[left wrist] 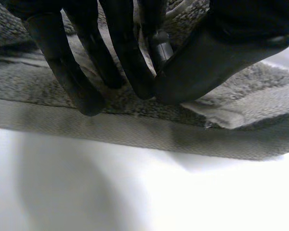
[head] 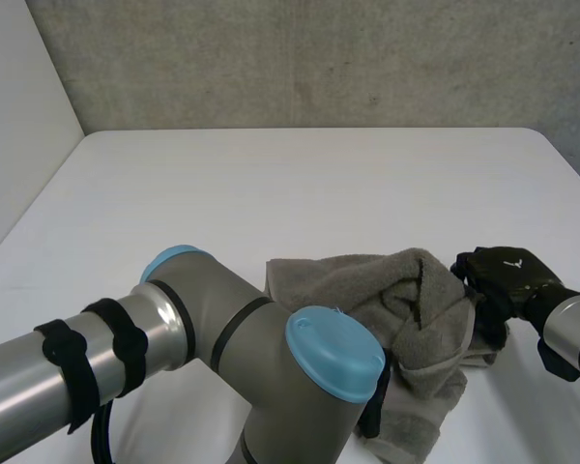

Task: Fold the towel.

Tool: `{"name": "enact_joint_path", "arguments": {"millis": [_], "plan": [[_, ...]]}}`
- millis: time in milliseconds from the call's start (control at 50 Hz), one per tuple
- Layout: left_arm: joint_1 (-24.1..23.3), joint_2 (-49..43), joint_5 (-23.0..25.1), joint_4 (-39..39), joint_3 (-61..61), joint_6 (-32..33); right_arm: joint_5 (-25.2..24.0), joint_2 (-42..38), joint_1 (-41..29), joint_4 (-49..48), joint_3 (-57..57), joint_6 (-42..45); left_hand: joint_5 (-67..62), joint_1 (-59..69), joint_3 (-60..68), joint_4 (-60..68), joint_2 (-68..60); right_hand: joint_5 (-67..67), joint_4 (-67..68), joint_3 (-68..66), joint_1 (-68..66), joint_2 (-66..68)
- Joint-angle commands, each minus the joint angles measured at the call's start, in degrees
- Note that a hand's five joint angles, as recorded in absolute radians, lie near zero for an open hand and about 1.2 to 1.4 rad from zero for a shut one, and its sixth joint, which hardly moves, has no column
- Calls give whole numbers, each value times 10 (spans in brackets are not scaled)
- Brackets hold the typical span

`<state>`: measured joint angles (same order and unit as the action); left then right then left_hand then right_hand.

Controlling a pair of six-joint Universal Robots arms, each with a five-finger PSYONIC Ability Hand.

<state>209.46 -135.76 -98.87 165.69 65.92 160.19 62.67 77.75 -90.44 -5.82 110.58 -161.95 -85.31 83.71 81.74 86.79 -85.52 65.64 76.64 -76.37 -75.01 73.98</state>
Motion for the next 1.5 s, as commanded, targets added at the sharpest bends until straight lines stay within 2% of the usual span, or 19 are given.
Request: {"name": "enact_joint_path", "arguments": {"millis": [20, 100, 240, 320, 360, 400, 440, 580, 640, 760, 880, 1060, 1080, 1100, 1120, 1140, 1180, 1300, 1500], "plan": [[5, 69, -54, 2, 7, 10, 2, 9, -3, 5, -40, -13, 153, -37, -17, -68, 55, 44, 34, -36, -50, 60], [23, 104, -61, 2, 8, 23, 3, 25, -6, 5, -67, -35, 153, -37, -17, -68, 55, 44, 34, -36, -50, 60], [114, 187, -58, 9, 38, 76, 8, 99, -57, 4, -116, -94, 153, -37, -17, -68, 55, 44, 34, -36, -50, 60], [121, 194, -58, 9, 61, 79, 10, 122, -74, 3, -107, -96, 153, -37, -17, -68, 55, 44, 34, -36, -50, 60], [120, 194, -58, 12, 74, 77, 11, 124, -78, 1, -98, -96, 188, -72, -53, -103, 90, 44, 34, -36, -50, 60], [116, 190, -58, 34, 97, 76, 10, 128, -81, 0, -76, -93, 593, -477, -458, -508, 495, 44, 34, -36, -50, 60], [115, 186, -57, 50, 104, 76, 11, 129, -82, 0, -67, -93, 657, -541, -521, -572, 559, 44, 34, -36, -50, 60], [82, 161, -46, 89, 102, 73, 15, 131, -82, -2, -45, -83, 666, -550, -530, -581, 568, 44, 34, -36, -50, 60], [60, 141, -22, 99, 86, 63, 19, 132, -75, -4, -34, -81, 666, -550, -530, -581, 568, 44, 34, -36, -50, 60], [32, 105, 13, 96, 59, 3, 26, 124, -75, -21, -23, -81, 652, -537, -517, -567, 555, 44, 34, -36, -50, 60], [3, 85, 9, 97, 55, -6, 28, 106, -75, -58, -10, -80, 657, -541, -522, -572, 560, 44, 34, -36, -50, 60], [5, 64, 7, 100, 52, 9, 31, 80, -73, -66, -12, -79, 669, -553, -534, -584, 571, 44, 34, -36, -50, 60], [7, 61, 4, 102, 54, 20, 34, 71, -73, -67, -15, -74, 676, -560, -540, -591, 578, -44, -54, 51, 38, -27], [9, 59, -5, 104, 56, 33, 40, 61, -73, -67, -18, -65, 686, -570, -550, -601, 588, -266, -276, 274, 260, -250], [9, 59, -5, 104, 56, 33, 40, 61, -73, -67, -18, -65, 686, -570, -550, -601, 588, -269, -279, 276, 262, -252], [14, 56, -18, 105, 58, 48, 50, 50, -71, -68, -19, -54, 704, -588, -569, -619, 606, -450, -460, 457, 444, -434], [23, 52, -35, 109, 59, 63, 60, 40, -69, -68, -19, -40, 715, -599, -579, -629, 617, -522, -532, 529, 516, -505], [49, 38, -64, 154, 63, 120, 100, 19, -64, -68, -24, 0, 726, -610, -591, -641, 629, -551, -561, 559, 545, -535], [67, 0, -62, 220, 33, 194, 104, -11, -69, -79, -24, 1, 726, -610, -591, -641, 629, -551, -561, 559, 545, -535]]}}
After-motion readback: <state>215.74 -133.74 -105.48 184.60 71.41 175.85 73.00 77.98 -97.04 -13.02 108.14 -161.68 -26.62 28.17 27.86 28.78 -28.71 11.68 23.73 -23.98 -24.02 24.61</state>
